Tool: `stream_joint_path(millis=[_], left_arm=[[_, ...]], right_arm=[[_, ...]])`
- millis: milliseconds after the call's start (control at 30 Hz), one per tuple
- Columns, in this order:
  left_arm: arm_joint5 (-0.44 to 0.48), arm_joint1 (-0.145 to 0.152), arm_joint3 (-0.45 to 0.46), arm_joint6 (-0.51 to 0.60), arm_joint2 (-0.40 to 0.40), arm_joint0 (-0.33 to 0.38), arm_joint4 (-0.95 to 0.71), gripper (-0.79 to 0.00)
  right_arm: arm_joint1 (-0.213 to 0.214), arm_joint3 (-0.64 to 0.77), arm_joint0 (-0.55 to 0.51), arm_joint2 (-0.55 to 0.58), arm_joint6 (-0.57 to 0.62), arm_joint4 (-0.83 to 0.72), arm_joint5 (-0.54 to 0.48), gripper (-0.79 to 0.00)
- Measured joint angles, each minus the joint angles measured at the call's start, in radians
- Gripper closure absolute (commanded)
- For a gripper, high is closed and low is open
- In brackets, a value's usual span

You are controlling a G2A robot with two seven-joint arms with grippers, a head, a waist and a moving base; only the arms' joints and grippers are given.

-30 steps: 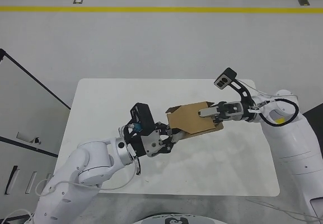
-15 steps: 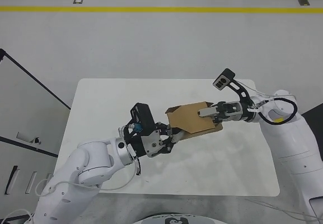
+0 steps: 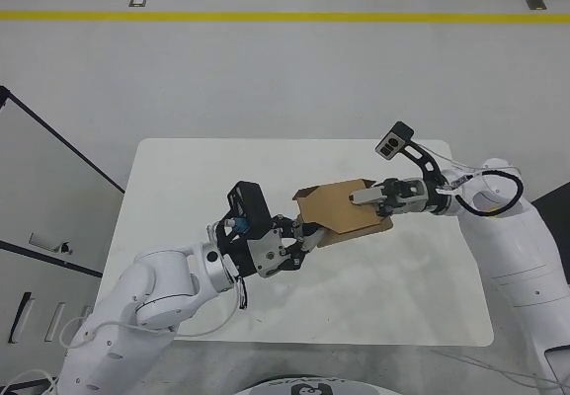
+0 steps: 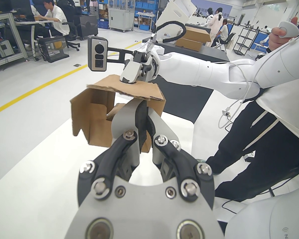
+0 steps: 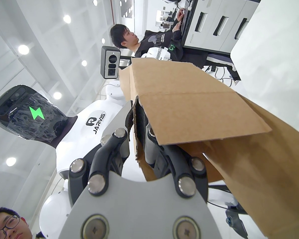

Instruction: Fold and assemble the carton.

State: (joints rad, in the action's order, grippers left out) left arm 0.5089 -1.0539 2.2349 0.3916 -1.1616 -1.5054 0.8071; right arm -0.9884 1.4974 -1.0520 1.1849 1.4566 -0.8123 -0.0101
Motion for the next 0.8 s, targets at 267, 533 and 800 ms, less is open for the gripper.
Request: stream_joint_path(millis=[267,533,800], left_arm=[[-0.007,0.000,0.003,-0.008,0.001,0.002,0.004,0.000],[-0.031,0.002,0.021,-0.038,-0.043,-0.012,0.017,0.000],[-0.056,0.003,0.021,-0.049,-0.060,-0.024,0.032,0.000]], right_arm=[[-0.004,-0.030,-0.004,-0.002,0.009,-0.057,0.035,0.000],[-0.010,-0.092,0.002,-0.028,0.033,-0.123,0.155,0.000],[-0.011,-0.093,0.005,-0.028,0.036,-0.127,0.150,0.000]])
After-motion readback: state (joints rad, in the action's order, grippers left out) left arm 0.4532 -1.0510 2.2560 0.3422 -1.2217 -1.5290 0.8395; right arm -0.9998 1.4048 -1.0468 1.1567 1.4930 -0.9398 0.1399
